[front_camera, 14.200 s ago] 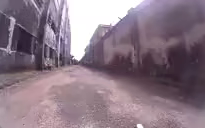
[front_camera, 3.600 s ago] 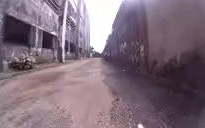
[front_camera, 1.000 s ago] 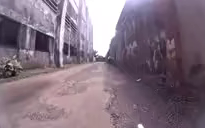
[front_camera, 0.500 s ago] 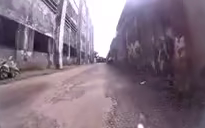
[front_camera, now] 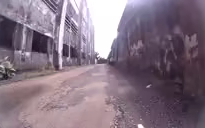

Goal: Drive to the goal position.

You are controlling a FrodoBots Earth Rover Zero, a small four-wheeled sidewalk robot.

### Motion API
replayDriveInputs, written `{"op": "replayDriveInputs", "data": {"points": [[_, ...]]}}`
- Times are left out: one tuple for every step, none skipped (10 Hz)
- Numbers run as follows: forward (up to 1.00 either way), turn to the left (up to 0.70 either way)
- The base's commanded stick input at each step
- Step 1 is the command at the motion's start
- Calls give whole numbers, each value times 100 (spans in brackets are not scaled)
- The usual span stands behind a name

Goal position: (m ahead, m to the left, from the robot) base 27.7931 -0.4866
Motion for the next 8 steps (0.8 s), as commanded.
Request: {"op": "replayDriveInputs", "data": {"points": [[50,0],[50,0],[50,0],[50,0],[50,0],[50,0],[50,0],[50,0]]}}
